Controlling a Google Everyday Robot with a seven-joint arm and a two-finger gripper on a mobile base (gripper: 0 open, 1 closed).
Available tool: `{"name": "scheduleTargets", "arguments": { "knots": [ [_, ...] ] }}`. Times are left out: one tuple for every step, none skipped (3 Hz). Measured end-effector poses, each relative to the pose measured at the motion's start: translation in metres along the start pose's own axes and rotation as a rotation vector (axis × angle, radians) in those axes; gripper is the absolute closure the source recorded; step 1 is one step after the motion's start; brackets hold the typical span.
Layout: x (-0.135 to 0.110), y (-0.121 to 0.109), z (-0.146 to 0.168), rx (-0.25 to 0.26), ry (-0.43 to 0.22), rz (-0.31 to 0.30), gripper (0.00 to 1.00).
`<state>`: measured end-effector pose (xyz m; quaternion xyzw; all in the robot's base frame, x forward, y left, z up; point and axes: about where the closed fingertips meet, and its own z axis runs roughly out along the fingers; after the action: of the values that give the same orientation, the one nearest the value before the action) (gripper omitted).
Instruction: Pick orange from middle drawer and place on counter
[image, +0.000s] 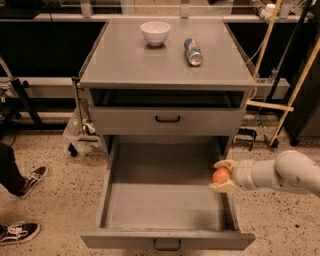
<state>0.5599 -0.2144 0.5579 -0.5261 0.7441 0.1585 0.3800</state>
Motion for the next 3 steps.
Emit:
{"name": "scheduleTargets", "arguments": {
  "knots": [
    [-0.049,0.015,-0.064,0.191,0.034,-0.01,1.0],
    [-0.065,0.025,-0.082,0.259,0.064,-0.025,1.0],
    [-0.065,0.025,-0.082,0.258,0.064,-0.027,1.0]
  ]
}}
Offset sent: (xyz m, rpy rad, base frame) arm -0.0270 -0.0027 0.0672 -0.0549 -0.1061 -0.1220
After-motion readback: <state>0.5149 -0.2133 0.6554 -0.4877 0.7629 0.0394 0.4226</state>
